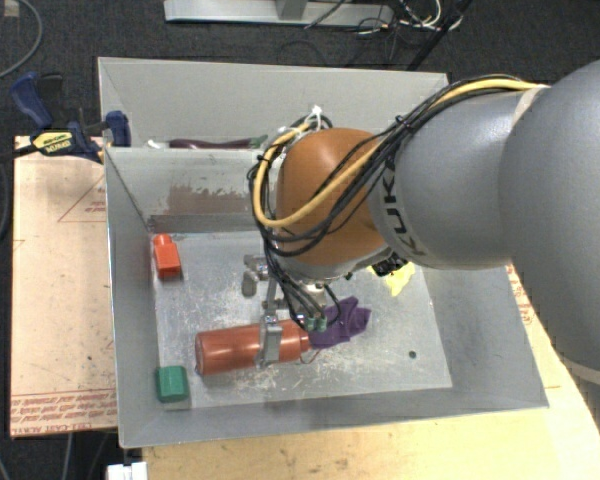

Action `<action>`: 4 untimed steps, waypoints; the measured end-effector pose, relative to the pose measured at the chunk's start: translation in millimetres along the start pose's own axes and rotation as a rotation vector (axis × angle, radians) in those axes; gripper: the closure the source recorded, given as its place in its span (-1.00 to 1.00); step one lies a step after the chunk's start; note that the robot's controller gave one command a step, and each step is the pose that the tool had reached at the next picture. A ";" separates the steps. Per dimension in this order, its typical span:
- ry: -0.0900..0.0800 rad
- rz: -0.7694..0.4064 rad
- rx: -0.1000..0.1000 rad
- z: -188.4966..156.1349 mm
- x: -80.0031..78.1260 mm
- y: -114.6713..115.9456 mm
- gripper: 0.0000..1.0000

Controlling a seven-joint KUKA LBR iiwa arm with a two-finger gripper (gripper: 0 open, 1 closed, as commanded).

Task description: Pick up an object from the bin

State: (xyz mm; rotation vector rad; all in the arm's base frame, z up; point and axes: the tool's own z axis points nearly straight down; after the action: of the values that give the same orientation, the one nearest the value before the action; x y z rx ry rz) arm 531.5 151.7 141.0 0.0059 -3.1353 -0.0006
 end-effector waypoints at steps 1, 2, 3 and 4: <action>-0.006 0.003 -0.001 -4.4 -1.2 -0.6 -1.00; 0.000 0.086 -0.002 71.7 20.0 -20.3 1.00; 0.001 0.086 -0.002 71.7 20.1 -20.3 1.00; 0.000 0.077 -0.003 -8.4 24.3 -25.0 1.00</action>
Offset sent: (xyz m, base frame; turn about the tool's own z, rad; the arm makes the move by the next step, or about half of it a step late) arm -0.0204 -0.0209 -0.0710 0.0854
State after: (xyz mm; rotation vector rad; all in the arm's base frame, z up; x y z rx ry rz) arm 507.4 126.6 149.5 -0.1154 -3.1335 -0.0055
